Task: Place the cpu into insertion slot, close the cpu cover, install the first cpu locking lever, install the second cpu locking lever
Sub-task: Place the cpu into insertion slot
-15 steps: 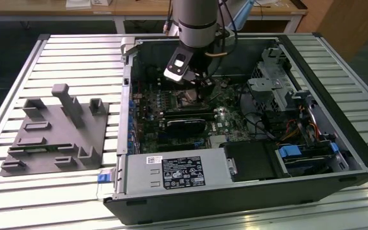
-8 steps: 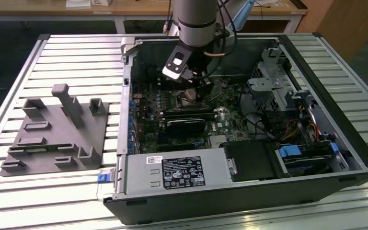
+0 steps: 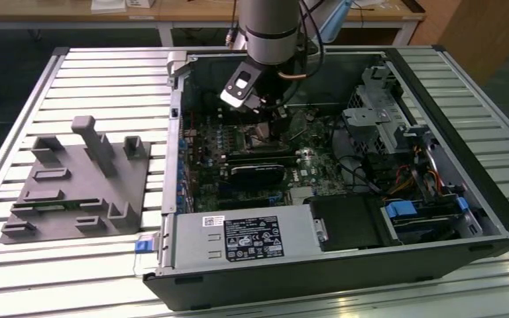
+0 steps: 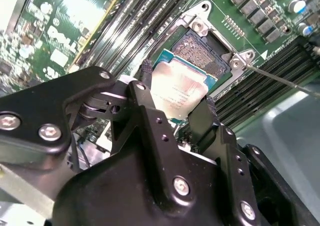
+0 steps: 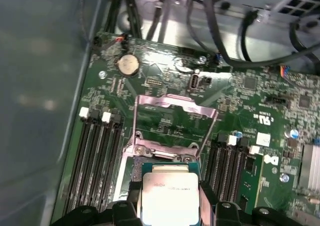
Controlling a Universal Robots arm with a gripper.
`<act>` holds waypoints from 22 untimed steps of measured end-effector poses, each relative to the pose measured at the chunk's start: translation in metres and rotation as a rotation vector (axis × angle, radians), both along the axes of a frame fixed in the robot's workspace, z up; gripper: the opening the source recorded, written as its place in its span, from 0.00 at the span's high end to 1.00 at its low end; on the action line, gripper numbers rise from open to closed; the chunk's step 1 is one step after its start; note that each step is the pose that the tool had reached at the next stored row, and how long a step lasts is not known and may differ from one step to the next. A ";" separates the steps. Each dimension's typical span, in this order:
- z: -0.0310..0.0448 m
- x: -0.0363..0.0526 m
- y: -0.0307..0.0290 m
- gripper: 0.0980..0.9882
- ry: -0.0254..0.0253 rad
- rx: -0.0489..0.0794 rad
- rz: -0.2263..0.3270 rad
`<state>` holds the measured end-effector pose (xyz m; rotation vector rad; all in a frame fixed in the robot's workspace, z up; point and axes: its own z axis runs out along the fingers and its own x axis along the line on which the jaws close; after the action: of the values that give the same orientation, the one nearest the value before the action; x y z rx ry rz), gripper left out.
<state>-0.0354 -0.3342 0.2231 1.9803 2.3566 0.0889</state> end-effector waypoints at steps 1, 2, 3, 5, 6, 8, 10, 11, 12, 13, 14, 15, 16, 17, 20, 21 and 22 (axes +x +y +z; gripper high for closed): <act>-0.0004 0.0000 0.0000 0.50 0.0000 0.000 -0.018; -0.0008 0.0000 0.0000 0.50 0.0001 0.000 -0.037; -0.0013 0.0000 0.0000 0.50 0.0000 0.000 -0.055; -0.0020 -0.0002 0.0000 0.50 0.0001 0.000 -0.087; -0.0024 -0.0005 0.0002 0.50 0.0001 0.000 -0.098; -0.0031 -0.0010 0.0017 0.50 0.0001 0.000 -0.105; -0.0040 -0.0016 0.0028 0.50 -0.0001 0.000 -0.105; -0.0045 -0.0021 0.0031 0.50 -0.0008 0.000 -0.105; -0.0051 -0.0029 0.0032 0.50 -0.0022 0.000 -0.105; -0.0059 -0.0038 0.0033 0.50 -0.0039 0.000 -0.105; -0.0069 -0.0046 0.0033 0.50 -0.0058 0.000 -0.105; -0.0080 -0.0053 0.0033 0.50 -0.0077 0.000 -0.105; -0.0092 -0.0058 0.0035 0.50 -0.0091 0.000 -0.105; -0.0101 -0.0058 0.0036 0.50 -0.0094 0.001 -0.105; -0.0114 -0.0058 0.0051 0.50 -0.0094 0.000 -0.121; -0.0117 -0.0059 0.0058 0.50 -0.0095 0.000 -0.126; -0.0121 -0.0059 0.0065 0.50 -0.0095 0.000 -0.131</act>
<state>-0.0413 -0.3277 0.2110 2.1229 2.2141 0.0920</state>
